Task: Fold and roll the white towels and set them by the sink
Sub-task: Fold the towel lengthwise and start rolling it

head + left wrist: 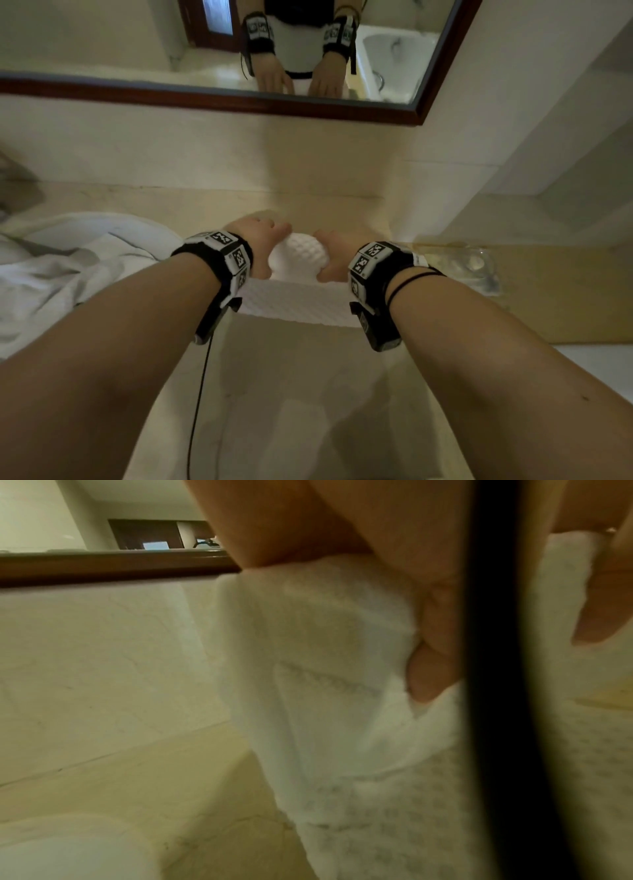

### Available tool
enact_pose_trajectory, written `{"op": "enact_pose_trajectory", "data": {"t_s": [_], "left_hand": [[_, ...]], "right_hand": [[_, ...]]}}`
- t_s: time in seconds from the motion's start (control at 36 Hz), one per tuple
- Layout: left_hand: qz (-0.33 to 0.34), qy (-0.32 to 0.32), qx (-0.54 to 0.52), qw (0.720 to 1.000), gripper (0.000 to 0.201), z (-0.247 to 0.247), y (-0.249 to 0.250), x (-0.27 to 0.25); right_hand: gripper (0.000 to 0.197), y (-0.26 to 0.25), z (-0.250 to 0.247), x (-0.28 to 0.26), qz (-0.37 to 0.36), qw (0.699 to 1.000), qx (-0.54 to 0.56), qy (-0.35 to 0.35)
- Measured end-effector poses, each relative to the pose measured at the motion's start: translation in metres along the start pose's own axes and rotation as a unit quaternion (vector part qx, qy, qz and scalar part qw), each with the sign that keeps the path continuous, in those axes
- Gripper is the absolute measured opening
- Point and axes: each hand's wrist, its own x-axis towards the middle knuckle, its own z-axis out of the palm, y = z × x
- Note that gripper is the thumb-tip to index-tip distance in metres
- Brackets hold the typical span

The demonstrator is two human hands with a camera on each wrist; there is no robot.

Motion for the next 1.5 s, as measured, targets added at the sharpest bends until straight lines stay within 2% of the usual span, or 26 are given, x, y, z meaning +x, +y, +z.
{"op": "enact_pose_trajectory", "data": {"t_s": [0.14, 0.19, 0.33, 0.5, 0.58, 0.67, 0.75, 1.08, 1.22, 1.36, 1.5], "left_hand": [[-0.008, -0.022, -0.024, 0.999, 0.074, 0.007, 0.008, -0.010], [-0.005, -0.030, -0.019, 0.999, 0.073, 0.015, 0.012, -0.015], [0.004, -0.041, -0.020, 0.999, 0.061, 0.021, 0.016, -0.025], [0.002, -0.056, -0.011, 0.998, 0.061, 0.009, 0.017, -0.030], [0.023, -0.059, 0.000, 0.998, 0.065, 0.019, 0.023, -0.040], [0.046, -0.042, 0.023, 0.998, 0.067, 0.035, 0.032, -0.054], [0.060, -0.017, 0.069, 0.996, 0.069, 0.047, 0.042, -0.067], [0.087, 0.054, 0.110, 0.989, 0.074, 0.087, 0.077, -0.128], [0.068, 0.072, 0.107, 0.989, 0.072, 0.096, 0.094, -0.161], [0.026, 0.090, 0.092, 0.991, 0.067, 0.086, 0.103, -0.185], [0.001, 0.103, 0.077, 0.992, 0.062, 0.066, 0.113, -0.205]], "right_hand": [[0.064, -0.007, 0.020, -0.004, 0.019, 0.999, 0.032, -0.028], [0.062, -0.006, 0.029, -0.009, 0.018, 0.999, 0.009, -0.037], [0.059, -0.006, 0.038, -0.023, -0.007, 0.996, -0.083, 0.013], [0.058, -0.013, 0.031, -0.032, 0.005, 0.999, -0.049, 0.016], [0.057, -0.018, 0.037, -0.043, -0.007, 0.996, -0.081, 0.027], [0.058, -0.021, 0.055, -0.057, -0.030, 0.994, -0.099, 0.034], [0.067, -0.024, 0.074, -0.071, -0.042, 0.990, -0.116, 0.072], [0.067, -0.049, 0.127, -0.140, -0.008, 0.986, -0.130, 0.105], [0.067, -0.058, 0.142, -0.170, -0.003, 0.982, -0.140, 0.126], [0.053, -0.061, 0.136, -0.188, -0.010, 0.979, -0.142, 0.147], [0.063, -0.062, 0.119, -0.210, -0.010, 0.972, -0.164, 0.168]]}}
